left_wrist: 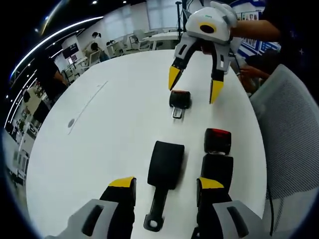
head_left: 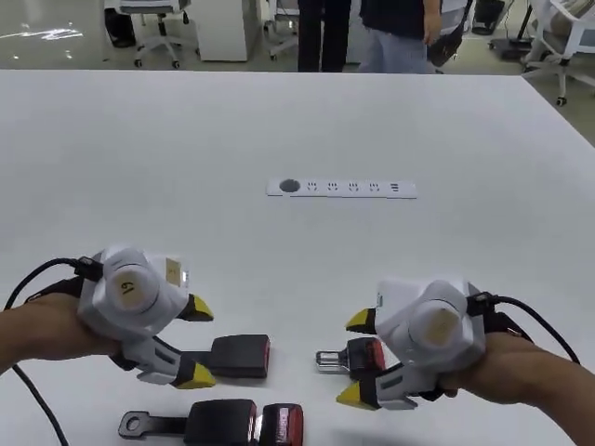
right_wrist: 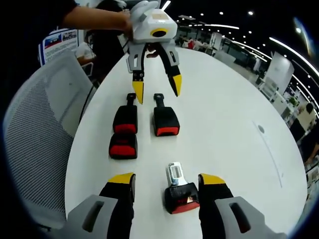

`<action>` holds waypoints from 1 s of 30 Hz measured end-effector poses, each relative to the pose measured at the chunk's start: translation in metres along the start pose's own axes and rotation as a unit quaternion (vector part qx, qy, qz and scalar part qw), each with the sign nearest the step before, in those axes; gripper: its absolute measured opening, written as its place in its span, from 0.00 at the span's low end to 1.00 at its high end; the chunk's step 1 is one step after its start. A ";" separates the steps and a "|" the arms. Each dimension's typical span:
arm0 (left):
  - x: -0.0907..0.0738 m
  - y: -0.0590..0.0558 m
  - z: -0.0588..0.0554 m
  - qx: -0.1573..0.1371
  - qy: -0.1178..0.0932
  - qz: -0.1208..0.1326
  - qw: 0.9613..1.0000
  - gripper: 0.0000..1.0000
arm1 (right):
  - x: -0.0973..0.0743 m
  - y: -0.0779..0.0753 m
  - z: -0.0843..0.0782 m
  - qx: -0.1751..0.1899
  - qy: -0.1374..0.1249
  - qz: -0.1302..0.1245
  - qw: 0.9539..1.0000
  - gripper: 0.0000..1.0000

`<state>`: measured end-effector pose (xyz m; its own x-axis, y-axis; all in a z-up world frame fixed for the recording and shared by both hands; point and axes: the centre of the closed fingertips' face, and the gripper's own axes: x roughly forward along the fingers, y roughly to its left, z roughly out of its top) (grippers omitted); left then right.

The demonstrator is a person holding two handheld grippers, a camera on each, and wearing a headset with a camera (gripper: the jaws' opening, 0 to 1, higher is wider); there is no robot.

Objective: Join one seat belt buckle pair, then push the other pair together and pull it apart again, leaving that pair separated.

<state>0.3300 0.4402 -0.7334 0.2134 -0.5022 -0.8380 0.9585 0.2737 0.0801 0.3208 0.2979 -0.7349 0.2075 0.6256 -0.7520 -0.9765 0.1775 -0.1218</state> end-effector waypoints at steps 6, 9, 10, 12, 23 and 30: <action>0.014 0.004 -0.008 0.019 0.018 -0.016 1.000 0.49 | 0.001 -0.007 -0.015 -0.006 0.013 0.001 1.000 0.46; 0.016 0.004 -0.006 0.025 0.024 -0.023 0.999 0.48 | 0.001 -0.013 -0.023 -0.007 0.017 -0.001 1.000 0.45; 0.017 0.005 -0.007 0.026 0.025 -0.024 0.999 0.48 | 0.001 -0.014 -0.025 -0.007 0.018 -0.001 1.000 0.45; 0.020 0.004 -0.007 0.033 0.027 -0.029 0.999 0.47 | 0.000 -0.016 -0.029 -0.007 0.022 -0.001 1.000 0.44; 0.032 0.001 -0.007 0.059 0.041 -0.060 0.996 0.38 | 0.005 -0.018 -0.048 -0.010 0.037 0.014 0.999 0.38; 0.036 0.001 -0.010 0.072 0.049 -0.068 0.994 0.33 | 0.009 -0.020 -0.049 -0.016 0.037 0.018 0.999 0.31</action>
<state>0.3370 0.4306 -0.7694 0.0665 -0.4417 -0.8947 0.9959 0.0843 0.0324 0.3391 0.2631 -0.7710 0.1678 0.5734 -0.8019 -0.9850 0.1297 -0.1134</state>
